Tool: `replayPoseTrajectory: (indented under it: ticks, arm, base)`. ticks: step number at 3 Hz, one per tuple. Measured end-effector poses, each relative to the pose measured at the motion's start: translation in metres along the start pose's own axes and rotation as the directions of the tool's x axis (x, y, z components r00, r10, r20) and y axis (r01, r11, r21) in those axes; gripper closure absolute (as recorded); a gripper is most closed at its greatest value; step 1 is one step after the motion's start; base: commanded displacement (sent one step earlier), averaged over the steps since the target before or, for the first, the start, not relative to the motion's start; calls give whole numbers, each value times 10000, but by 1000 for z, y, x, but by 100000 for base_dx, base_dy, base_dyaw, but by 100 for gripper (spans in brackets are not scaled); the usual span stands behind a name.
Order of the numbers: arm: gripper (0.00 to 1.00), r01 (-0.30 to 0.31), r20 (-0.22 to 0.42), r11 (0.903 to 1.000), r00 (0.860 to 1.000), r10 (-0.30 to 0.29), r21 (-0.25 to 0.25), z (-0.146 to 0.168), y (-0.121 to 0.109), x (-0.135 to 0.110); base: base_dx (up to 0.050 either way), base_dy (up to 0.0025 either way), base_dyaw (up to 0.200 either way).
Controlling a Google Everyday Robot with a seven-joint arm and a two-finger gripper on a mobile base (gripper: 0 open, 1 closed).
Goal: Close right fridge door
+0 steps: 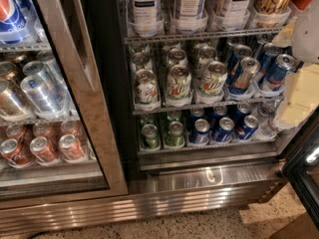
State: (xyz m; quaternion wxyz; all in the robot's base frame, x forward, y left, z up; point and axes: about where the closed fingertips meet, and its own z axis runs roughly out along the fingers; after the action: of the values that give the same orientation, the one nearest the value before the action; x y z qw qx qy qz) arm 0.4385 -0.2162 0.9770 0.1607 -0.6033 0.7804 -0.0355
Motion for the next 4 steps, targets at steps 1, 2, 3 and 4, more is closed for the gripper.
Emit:
replayPoseTrajectory:
  ticks: [1,2,3,4]
  arm:
    - [0,0,0,10000,10000,0,0,0,0,0]
    - [0,0,0,10000,10000,0,0,0,0,0]
    - [0,0,0,10000,10000,0,0,0,0,0]
    - [0,0,0,10000,10000,0,0,0,0,0]
  base:
    - [-5000,1,-4]
    - [-5000,-1,3]
    - [-5000,-1,2]
    - [-5000,0,4]
